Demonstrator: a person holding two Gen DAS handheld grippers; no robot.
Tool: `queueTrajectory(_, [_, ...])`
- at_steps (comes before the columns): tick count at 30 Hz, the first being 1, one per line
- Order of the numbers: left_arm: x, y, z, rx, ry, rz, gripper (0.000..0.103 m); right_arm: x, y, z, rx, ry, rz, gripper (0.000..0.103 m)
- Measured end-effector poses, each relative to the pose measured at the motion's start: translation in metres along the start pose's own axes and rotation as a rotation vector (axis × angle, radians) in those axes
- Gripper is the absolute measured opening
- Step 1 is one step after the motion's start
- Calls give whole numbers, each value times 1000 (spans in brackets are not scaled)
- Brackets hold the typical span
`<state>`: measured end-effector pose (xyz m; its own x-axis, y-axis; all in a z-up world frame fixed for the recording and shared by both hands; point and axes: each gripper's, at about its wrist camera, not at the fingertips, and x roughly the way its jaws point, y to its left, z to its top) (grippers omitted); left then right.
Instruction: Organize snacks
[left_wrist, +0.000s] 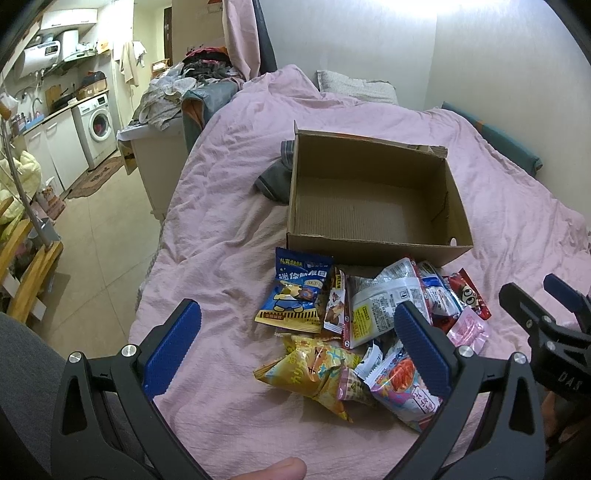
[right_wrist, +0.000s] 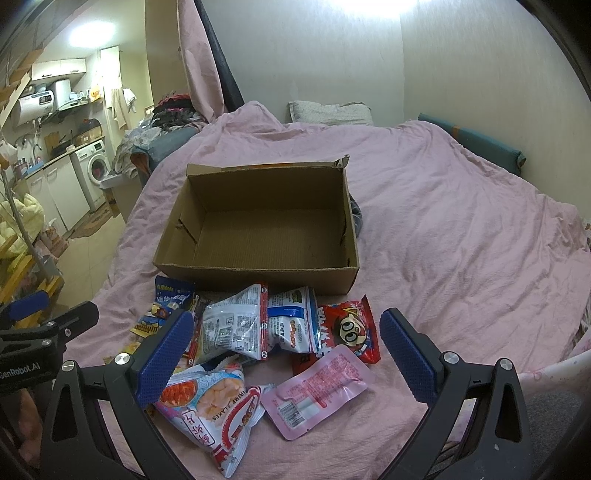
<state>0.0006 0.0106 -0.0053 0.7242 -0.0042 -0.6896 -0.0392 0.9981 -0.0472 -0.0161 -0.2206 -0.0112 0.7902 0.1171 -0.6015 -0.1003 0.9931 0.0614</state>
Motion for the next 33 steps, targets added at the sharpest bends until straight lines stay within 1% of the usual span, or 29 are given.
queueTrajectory(17, [2,-1,-2,7,7,7,103,3,0,2,6,19,-11,103])
queueTrajectory(19, [1,0,-2,2,5,15,103,5,-2,2,21,32,-3,103])
queueTrajectory(24, [6,2,-2,-6,39,17,103,8,-8,3,59,84,9,103])
queueTrajectory(26, [7,3,-1,-10,49,18,103,9,-12,4,99,142,49,103])
queueTrajectory(28, [8,4,0,-17,60,22,103,14,-19,2,177,220,104,103])
queueTrajectory(30, [10,7,1,-24,76,30,103,26,-27,-4,282,350,160,103])
queueTrajectory(32, [13,11,1,-38,95,37,103,39,-33,-13,377,467,177,103])
queueTrajectory(33, [15,13,1,-49,111,40,103,46,-37,-21,453,528,193,103])
